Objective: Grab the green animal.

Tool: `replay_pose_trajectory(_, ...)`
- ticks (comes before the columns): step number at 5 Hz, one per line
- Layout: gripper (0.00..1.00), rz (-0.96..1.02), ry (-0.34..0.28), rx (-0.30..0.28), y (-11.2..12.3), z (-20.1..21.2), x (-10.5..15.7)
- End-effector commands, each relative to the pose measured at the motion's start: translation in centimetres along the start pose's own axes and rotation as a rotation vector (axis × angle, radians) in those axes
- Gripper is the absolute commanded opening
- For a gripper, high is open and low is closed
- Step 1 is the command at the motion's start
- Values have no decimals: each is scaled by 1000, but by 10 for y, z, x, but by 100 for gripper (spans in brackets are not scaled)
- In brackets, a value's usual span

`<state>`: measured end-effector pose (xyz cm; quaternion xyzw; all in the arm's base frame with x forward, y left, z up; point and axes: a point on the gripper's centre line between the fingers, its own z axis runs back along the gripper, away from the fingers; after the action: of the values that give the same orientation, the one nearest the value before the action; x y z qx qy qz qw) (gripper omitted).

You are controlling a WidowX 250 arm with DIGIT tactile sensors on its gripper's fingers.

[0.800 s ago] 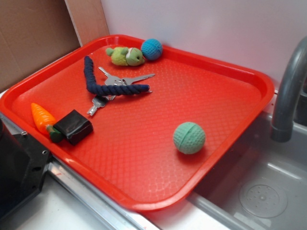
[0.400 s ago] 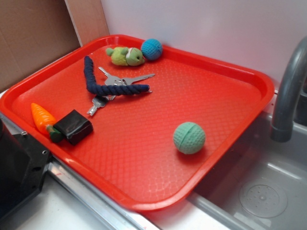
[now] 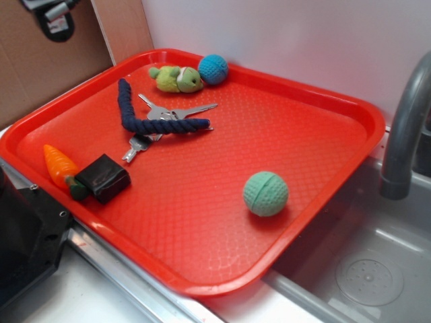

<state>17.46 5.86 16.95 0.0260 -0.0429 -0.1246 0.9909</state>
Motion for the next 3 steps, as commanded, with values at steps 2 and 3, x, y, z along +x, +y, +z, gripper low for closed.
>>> replay_pose_trajectory(2,100,-189,-117,35,67,-71,78)
replay_pose_trajectory(3,100,-259,-116,64,64,-101,103)
